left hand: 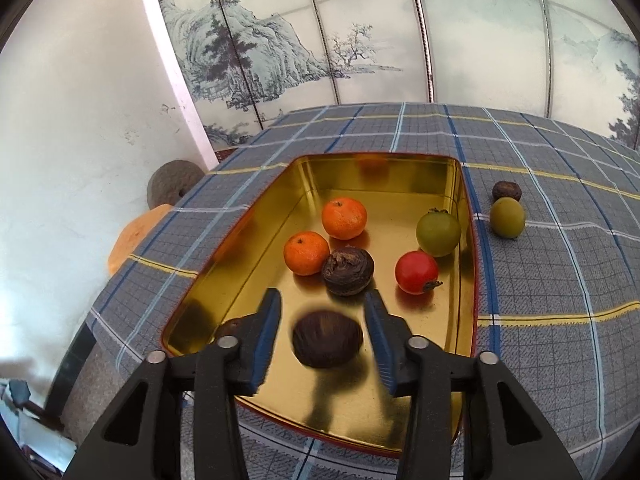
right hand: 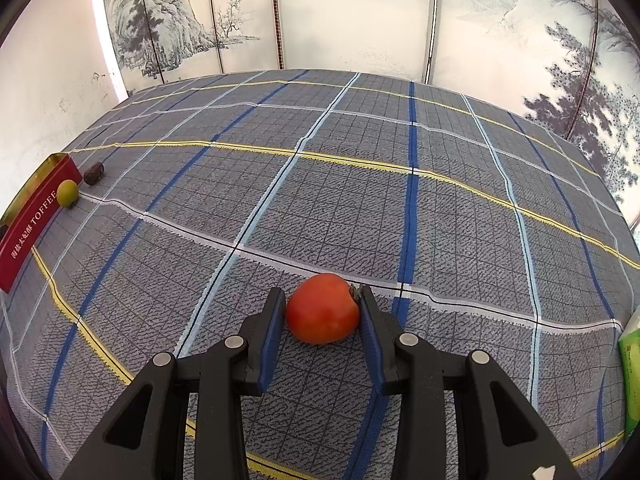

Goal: Organize fruits
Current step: 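Carry the red tomato over the tin and release it with the right gripper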

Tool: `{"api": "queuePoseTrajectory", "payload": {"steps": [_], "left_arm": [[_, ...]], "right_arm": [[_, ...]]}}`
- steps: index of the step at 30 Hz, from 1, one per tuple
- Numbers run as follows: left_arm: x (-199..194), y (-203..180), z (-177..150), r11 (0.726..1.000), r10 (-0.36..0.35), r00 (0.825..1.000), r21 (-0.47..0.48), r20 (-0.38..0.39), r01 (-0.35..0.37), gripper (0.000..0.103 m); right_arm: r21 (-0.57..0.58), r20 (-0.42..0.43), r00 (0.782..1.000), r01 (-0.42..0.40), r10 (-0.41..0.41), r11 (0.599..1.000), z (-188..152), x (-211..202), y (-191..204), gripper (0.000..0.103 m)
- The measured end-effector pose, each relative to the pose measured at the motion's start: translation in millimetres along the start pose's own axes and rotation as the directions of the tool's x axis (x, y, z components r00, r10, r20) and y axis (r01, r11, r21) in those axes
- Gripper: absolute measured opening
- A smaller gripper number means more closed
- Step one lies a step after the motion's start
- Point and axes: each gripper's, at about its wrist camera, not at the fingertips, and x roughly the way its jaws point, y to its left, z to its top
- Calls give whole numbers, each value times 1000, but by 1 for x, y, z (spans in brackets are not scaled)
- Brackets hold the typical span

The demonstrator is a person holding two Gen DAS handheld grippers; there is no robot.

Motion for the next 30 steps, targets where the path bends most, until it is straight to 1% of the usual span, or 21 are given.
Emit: {"api": "queuePoseTrajectory", "payload": {"steps": [1,4,6,12,16,20,25,28,30], "left_arm": [[-4,1,1,1000,6,1000,-4,18,-6,59],[-19,1,5,1000,20,998,0,67,-20,68],[-27,0,8,1000,23,996,6,85,-23,71],[-56,0,7,999,28,991,22,131,-31,73],[-72,2,4,999,25,990,25,138,-29,73],[-83,7,0,1000,15,990,12,137,-17,73],[-92,15,-6,1000,3,991,-9,131,-2,73],[-94,21,-11,1000,-1,993,-24,121,4,73],[-95,26,-15,999,0,993,-32,114,4,73]], "right_arm": [[0,0,1000,-1,1,1000,0,0,0,36],[0,0,1000,1,-1,1000,0,0,0,36],[-2,0,1000,2,-2,1000,0,0,1,36],[-17,0,1000,13,-13,1000,-2,-2,5,32],[-23,3,1000,10,-10,1000,-5,-5,13,31],[-40,9,1000,-11,11,999,-8,-12,28,31],[-59,34,996,-78,80,995,-3,-30,58,31],[-83,44,988,-146,150,986,3,-40,85,31],[-101,44,978,-200,206,974,10,-47,108,31]]}}
